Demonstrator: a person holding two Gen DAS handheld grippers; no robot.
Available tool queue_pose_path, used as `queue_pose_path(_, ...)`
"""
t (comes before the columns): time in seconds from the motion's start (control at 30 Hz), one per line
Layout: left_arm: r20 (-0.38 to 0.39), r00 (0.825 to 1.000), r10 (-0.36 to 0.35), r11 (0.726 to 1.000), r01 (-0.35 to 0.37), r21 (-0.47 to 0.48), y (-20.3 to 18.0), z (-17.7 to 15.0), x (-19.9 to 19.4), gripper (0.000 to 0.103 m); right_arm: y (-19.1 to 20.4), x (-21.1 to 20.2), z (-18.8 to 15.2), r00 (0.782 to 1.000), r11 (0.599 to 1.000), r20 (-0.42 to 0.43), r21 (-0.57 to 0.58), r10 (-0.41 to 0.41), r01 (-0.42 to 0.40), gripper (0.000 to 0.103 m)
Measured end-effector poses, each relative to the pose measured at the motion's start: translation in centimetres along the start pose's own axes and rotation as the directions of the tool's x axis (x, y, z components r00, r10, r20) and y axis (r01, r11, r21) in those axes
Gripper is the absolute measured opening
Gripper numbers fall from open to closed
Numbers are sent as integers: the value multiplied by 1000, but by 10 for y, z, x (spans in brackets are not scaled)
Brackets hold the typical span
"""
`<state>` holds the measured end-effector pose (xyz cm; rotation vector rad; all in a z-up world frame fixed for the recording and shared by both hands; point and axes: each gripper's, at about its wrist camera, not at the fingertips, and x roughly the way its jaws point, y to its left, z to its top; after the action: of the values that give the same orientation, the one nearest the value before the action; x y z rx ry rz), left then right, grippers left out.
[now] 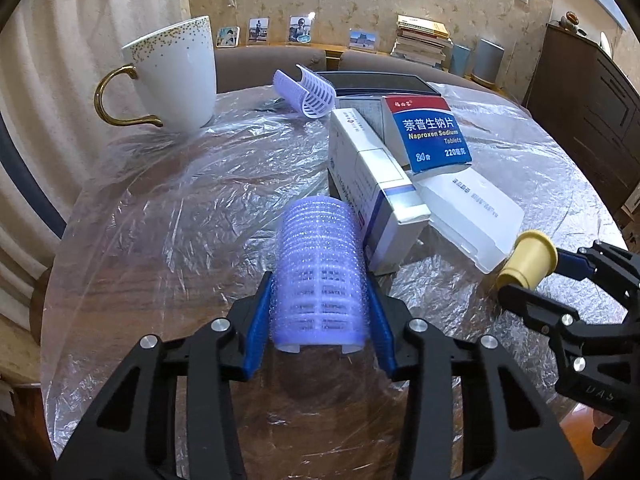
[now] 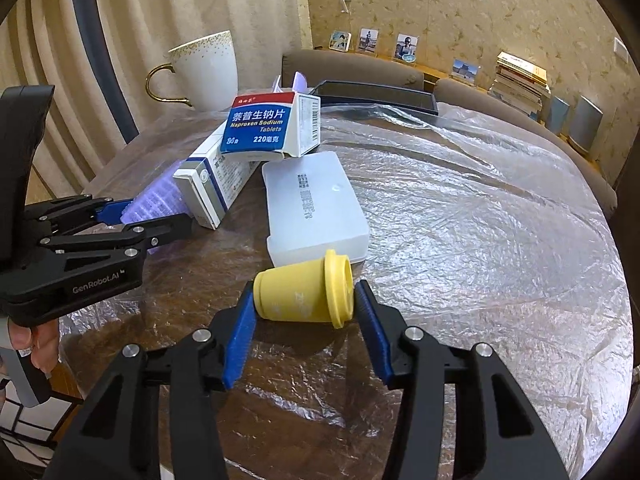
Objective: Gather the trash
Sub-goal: 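Carry the purple roller and yellow cup with both tools over the white bin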
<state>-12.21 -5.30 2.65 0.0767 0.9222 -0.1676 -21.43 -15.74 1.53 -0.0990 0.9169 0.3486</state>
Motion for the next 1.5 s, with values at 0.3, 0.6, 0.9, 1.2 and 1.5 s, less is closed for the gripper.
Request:
queue_pose_path(0.3, 16, 1000, 24, 1000, -24, -3, 0, -3, -10, 45, -2, -8, 0, 1000, 1000, 15, 12, -15, 14, 48)
queue_pose_path(0.6, 44, 999, 17, 1000, -17, -2, -6, -6, -26, 45, -5, -24, 3, 999, 999, 50, 27, -21, 20, 48)
queue_pose_path(0.9, 67, 998, 11, 1000, -12, 14, -19, -14, -44, 45, -5, -39, -1, 998, 999, 70, 33, -2, 0, 48)
queue_pose_path(1.2, 73, 997, -6, 1000, 3, 30, -32, -26, -56, 45, 1, -56, -13, 997, 999, 78, 28, 17, -19, 48)
queue_pose_path(1.5, 77, 997, -17, 999, 14, 38, -45, -40, -70, 45, 4, -70, -29, 997, 999, 74, 33, 27, -30, 48)
